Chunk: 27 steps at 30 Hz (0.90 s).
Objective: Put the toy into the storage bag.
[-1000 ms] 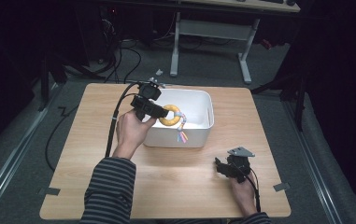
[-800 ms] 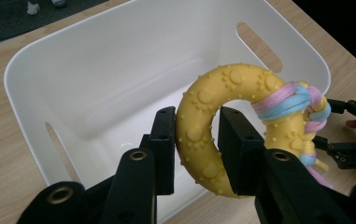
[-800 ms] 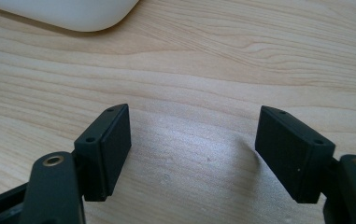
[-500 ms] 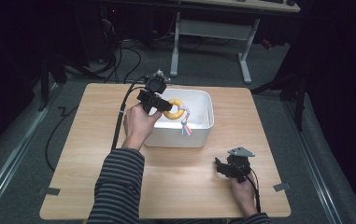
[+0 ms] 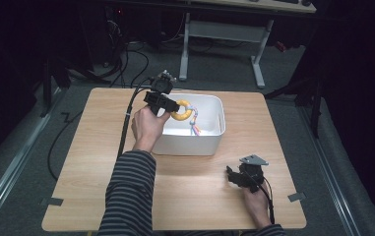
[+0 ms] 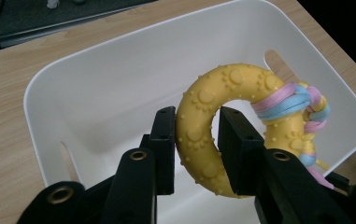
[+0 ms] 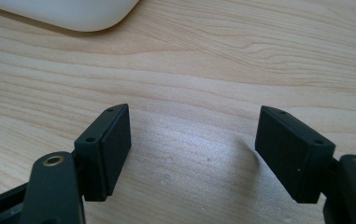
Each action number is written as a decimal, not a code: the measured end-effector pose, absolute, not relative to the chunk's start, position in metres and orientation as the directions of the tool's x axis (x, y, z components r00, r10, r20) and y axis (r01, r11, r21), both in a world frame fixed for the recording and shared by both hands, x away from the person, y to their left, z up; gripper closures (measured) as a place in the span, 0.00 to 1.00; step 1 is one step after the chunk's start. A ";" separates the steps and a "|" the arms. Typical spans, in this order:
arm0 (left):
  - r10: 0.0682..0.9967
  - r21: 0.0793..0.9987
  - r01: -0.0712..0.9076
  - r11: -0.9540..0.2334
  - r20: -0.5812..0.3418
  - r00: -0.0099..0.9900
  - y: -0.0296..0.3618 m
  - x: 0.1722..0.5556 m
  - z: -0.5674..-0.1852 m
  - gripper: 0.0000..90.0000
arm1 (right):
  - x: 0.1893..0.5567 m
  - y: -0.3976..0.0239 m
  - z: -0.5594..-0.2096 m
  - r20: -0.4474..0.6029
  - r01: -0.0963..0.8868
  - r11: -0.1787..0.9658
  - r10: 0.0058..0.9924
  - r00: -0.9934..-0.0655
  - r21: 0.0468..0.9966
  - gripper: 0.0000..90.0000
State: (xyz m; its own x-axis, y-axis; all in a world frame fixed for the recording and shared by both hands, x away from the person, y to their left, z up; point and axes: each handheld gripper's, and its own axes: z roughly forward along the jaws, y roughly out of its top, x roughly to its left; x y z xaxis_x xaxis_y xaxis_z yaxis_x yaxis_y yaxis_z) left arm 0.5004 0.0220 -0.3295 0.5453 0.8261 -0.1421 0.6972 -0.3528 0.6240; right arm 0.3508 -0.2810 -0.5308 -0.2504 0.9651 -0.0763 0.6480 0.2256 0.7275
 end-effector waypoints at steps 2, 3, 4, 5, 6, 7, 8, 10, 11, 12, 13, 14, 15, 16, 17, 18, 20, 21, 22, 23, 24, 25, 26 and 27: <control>0.831 0.621 0.702 -0.348 -0.143 0.538 0.022 0.503 -0.331 0.75 | 0.351 -0.281 -0.531 -0.079 0.647 0.227 0.965 -0.251 0.727 0.30; 0.833 0.618 0.705 -0.347 -0.142 0.535 0.022 0.504 -0.332 0.75 | 0.351 -0.281 -0.531 -0.078 0.648 0.227 0.965 -0.250 0.728 0.30; 0.834 0.619 0.703 -0.349 -0.137 0.534 0.021 0.505 -0.333 0.75 | 0.351 -0.281 -0.531 -0.079 0.648 0.227 0.965 -0.250 0.727 0.30; 0.835 0.617 0.705 -0.349 -0.137 0.533 0.021 0.505 -0.334 0.75 | 0.351 -0.281 -0.531 -0.079 0.648 0.228 0.965 -0.251 0.727 0.30; 0.836 0.617 0.705 -0.350 -0.135 0.532 0.020 0.506 -0.335 0.75 | 0.351 -0.281 -0.531 -0.080 0.647 0.229 0.965 -0.251 0.727 0.30; 0.836 0.615 0.706 -0.350 -0.135 0.532 0.020 0.507 -0.336 0.75 | 0.351 -0.281 -0.531 -0.080 0.647 0.230 0.964 -0.252 0.727 0.30; 0.836 0.614 0.707 -0.350 -0.135 0.531 0.019 0.508 -0.337 0.75 | 0.351 -0.281 -0.531 -0.080 0.646 0.230 0.964 -0.253 0.728 0.30; 0.837 0.612 0.708 -0.353 -0.133 0.532 0.017 0.509 -0.340 0.75 | 0.351 -0.281 -0.531 -0.082 0.645 0.232 0.964 -0.253 0.728 0.30; 0.836 0.607 0.710 -0.357 -0.132 0.533 0.017 0.510 -0.341 0.75 | 0.351 -0.281 -0.531 -0.083 0.645 0.232 0.964 -0.253 0.729 0.30; 0.838 0.607 0.712 -0.354 -0.133 0.530 0.016 0.510 -0.342 0.75 | 0.351 -0.281 -0.531 -0.084 0.646 0.233 0.964 -0.254 0.727 0.30; 0.838 0.606 0.713 -0.353 -0.134 0.529 0.016 0.511 -0.343 0.75 | 0.351 -0.281 -0.531 -0.084 0.646 0.233 0.964 -0.253 0.727 0.30; 0.838 0.604 0.715 -0.352 -0.136 0.528 0.015 0.511 -0.345 0.75 | 0.351 -0.281 -0.531 -0.083 0.646 0.232 0.964 -0.253 0.728 0.30; 0.838 0.602 0.716 -0.354 -0.135 0.528 0.015 0.512 -0.346 0.75 | 0.351 -0.281 -0.531 -0.083 0.645 0.231 0.964 -0.252 0.728 0.30; 0.839 0.595 0.721 -0.354 -0.140 0.527 0.015 0.512 -0.347 0.75 | 0.351 -0.281 -0.531 -0.084 0.645 0.233 0.964 -0.254 0.728 0.30; 0.840 0.594 0.723 -0.351 -0.142 0.524 0.015 0.513 -0.349 0.75 | 0.351 -0.281 -0.531 -0.083 0.646 0.233 0.964 -0.254 0.727 0.30; 0.841 0.587 0.730 -0.350 -0.146 0.521 0.015 0.513 -0.351 0.75 | 0.351 -0.281 -0.531 -0.084 0.646 0.233 0.964 -0.254 0.727 0.30; 0.844 0.580 0.733 -0.355 -0.137 0.518 0.015 0.514 -0.353 0.75 | 0.351 -0.281 -0.531 -0.086 0.644 0.236 0.963 -0.255 0.728 0.30; 0.846 0.578 0.734 -0.356 -0.134 0.516 0.014 0.514 -0.355 0.75 | 0.351 -0.281 -0.531 -0.086 0.644 0.236 0.963 -0.255 0.728 0.30; 0.846 0.573 0.737 -0.359 -0.134 0.516 0.014 0.514 -0.356 0.75 | 0.351 -0.281 -0.531 -0.086 0.644 0.236 0.963 -0.255 0.728 0.30; 0.845 0.572 0.737 -0.361 -0.132 0.517 0.014 0.514 -0.358 0.75 | 0.351 -0.281 -0.531 -0.087 0.643 0.236 0.963 -0.255 0.729 0.30; 0.846 0.569 0.738 -0.364 -0.130 0.517 0.014 0.514 -0.358 0.75 | 0.351 -0.281 -0.531 -0.087 0.643 0.236 0.963 -0.255 0.729 0.30; 0.846 0.564 0.739 -0.370 -0.125 0.519 0.013 0.514 -0.359 0.75 | 0.351 -0.281 -0.531 -0.087 0.643 0.236 0.963 -0.255 0.729 0.30; 0.845 0.563 0.737 -0.374 -0.120 0.521 0.012 0.514 -0.361 0.75 | 0.351 -0.281 -0.531 -0.086 0.643 0.236 0.963 -0.255 0.729 0.30; 0.845 0.564 0.737 -0.371 -0.124 0.521 0.012 0.513 -0.361 0.75 | 0.351 -0.281 -0.531 -0.086 0.643 0.236 0.963 -0.255 0.728 0.30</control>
